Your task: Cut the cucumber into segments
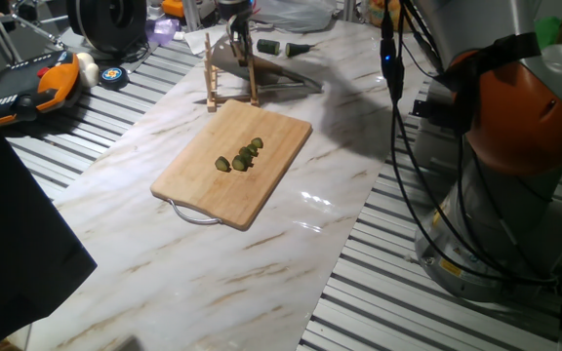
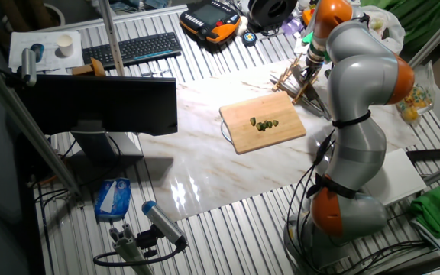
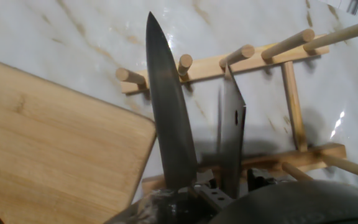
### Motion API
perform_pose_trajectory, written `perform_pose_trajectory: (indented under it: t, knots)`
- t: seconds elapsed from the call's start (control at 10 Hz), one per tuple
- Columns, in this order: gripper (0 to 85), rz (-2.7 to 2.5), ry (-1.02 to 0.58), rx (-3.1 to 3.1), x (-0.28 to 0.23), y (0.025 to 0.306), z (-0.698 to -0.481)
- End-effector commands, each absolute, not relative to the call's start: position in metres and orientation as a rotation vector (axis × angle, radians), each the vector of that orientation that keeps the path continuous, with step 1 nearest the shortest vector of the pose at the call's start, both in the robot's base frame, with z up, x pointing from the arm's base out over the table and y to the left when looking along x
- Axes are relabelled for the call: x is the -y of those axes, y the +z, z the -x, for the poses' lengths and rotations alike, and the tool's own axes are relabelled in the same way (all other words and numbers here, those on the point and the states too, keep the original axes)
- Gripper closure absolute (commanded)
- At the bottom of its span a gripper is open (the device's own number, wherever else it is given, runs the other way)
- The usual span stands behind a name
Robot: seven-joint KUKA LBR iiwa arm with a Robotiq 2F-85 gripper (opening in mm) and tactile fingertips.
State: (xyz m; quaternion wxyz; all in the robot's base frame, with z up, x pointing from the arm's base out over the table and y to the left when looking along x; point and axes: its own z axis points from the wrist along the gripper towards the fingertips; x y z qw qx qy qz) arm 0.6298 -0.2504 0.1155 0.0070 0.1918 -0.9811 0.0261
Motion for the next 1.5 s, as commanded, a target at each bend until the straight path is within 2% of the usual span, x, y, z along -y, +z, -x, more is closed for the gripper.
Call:
perform_pose_trajectory:
  t: [0.0,0.5,0.8,1.0,1.4]
  knots:
    - [44.3,-0.594,0.081,3.069,0.250,0.117,-0.629]
    - [41.0,-0.550,0.120,3.061,0.257,0.155,-0.628]
    - [40.3,-0.498,0.123,3.078,0.255,0.167,-0.622]
    - [40.3,-0.466,0.140,3.089,0.247,0.170,-0.614]
    - [40.3,-0.304,0.164,3.121,0.224,0.175,-0.582]
